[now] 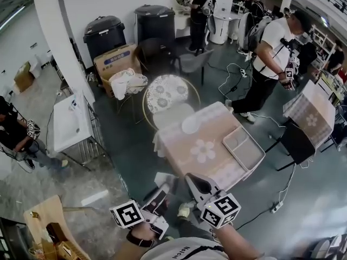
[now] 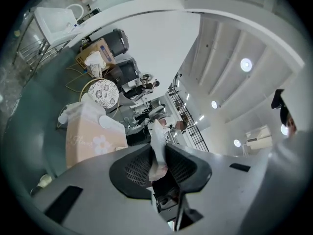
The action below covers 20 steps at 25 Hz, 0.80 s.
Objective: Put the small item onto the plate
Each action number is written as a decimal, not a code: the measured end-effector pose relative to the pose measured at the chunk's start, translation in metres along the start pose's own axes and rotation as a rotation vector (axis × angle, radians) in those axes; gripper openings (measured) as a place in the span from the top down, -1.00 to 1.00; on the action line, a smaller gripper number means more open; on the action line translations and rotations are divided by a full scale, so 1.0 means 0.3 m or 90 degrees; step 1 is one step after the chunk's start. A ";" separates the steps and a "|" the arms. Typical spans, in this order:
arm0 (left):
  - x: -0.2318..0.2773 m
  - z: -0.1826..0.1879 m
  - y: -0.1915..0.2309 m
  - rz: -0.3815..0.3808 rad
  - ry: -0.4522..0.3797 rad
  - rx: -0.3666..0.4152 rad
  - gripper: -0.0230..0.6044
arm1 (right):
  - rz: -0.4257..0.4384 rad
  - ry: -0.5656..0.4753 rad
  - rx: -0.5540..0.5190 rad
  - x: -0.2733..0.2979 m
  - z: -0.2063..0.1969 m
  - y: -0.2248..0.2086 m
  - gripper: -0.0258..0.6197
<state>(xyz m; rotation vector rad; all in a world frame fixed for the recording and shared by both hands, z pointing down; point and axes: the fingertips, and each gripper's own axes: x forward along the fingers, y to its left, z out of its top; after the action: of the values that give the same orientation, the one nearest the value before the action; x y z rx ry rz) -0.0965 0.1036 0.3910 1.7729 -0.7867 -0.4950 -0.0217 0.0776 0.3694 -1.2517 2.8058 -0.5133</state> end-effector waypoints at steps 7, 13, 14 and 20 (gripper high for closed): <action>0.232 0.085 0.028 0.007 0.017 -0.013 0.65 | 0.000 0.007 0.003 0.108 0.072 -0.186 0.88; 0.391 0.127 0.053 0.001 0.040 -0.004 0.65 | -0.001 -0.008 0.003 0.174 0.122 -0.316 0.88; 0.414 0.132 0.061 0.004 0.045 -0.003 0.65 | -0.002 -0.009 0.006 0.183 0.129 -0.335 0.88; 0.539 0.180 0.129 0.007 0.072 -0.007 0.65 | -0.031 0.000 0.013 0.239 0.137 -0.433 0.88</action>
<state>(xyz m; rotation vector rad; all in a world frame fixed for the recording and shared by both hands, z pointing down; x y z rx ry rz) -0.0307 -0.0561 0.4172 1.7688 -0.7131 -0.3872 0.0297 -0.0674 0.3784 -1.3188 2.7694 -0.5436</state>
